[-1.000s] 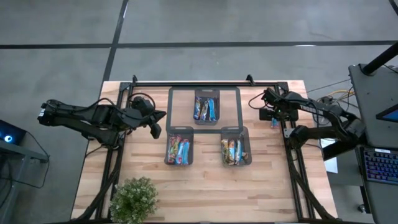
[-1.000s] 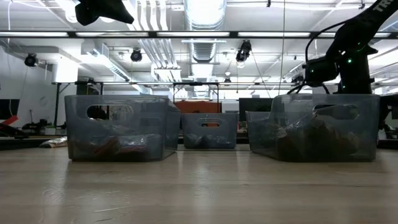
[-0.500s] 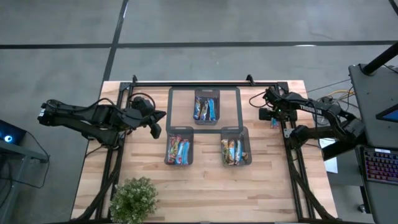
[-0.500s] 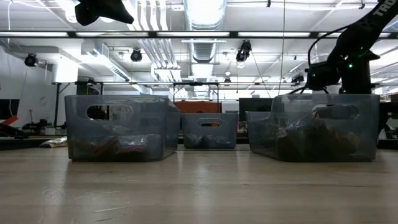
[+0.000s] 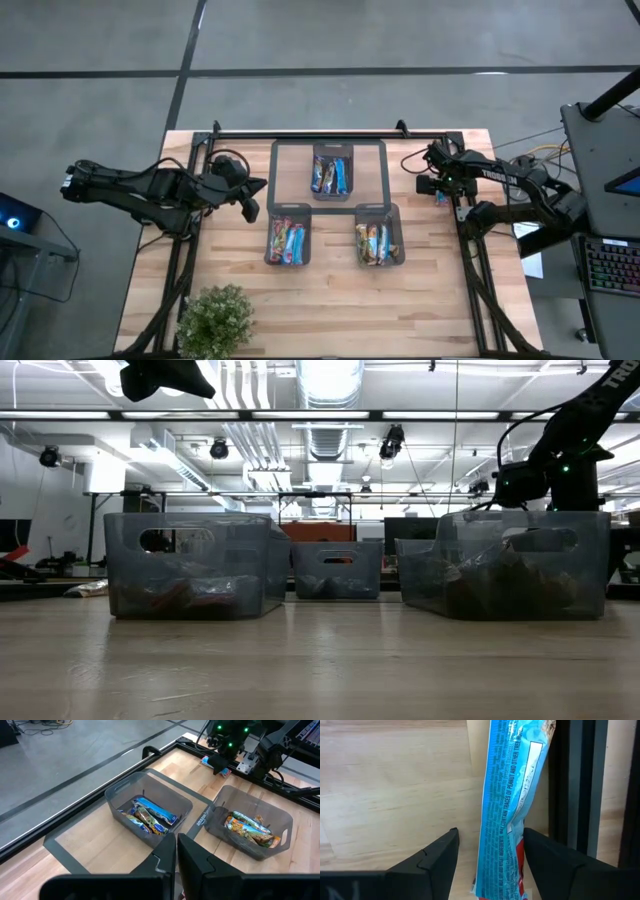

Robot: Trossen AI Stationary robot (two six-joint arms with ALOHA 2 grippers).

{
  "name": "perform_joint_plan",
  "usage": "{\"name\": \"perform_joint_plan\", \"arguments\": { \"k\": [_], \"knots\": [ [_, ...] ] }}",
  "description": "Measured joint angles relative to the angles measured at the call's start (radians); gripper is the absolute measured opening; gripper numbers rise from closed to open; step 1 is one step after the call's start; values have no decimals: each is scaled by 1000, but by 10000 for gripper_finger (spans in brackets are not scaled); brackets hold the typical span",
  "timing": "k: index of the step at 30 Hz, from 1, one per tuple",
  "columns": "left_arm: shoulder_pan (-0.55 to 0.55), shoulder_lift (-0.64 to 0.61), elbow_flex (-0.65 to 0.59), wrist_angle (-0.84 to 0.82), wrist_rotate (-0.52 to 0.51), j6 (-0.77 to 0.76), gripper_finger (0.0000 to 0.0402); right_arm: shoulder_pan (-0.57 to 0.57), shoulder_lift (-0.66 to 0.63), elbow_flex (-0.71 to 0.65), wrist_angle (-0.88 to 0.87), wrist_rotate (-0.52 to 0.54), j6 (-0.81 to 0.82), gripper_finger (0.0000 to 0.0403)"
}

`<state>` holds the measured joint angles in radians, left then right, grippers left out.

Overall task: Pick and place Granola Bars by type
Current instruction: Put the red granola bar into the bottom left black bin

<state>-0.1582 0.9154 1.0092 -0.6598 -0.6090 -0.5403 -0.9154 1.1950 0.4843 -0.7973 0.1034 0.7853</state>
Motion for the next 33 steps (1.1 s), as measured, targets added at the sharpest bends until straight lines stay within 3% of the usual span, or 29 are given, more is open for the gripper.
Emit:
{"name": "perform_joint_plan", "arguments": {
  "k": [5, 21, 33],
  "knots": [
    [0, 0, 0, 0, 0, -5, 0, 0, 0, 0, 1, -6, 0, 200],
    [0, 0, 0, 1, 0, -10, 0, 1, -1, -3, -3, -14, 0, 74],
    [0, 0, 0, 1, 0, -11, 0, 1, -4, -2, -11, -8, -16, 59]
  ]
}}
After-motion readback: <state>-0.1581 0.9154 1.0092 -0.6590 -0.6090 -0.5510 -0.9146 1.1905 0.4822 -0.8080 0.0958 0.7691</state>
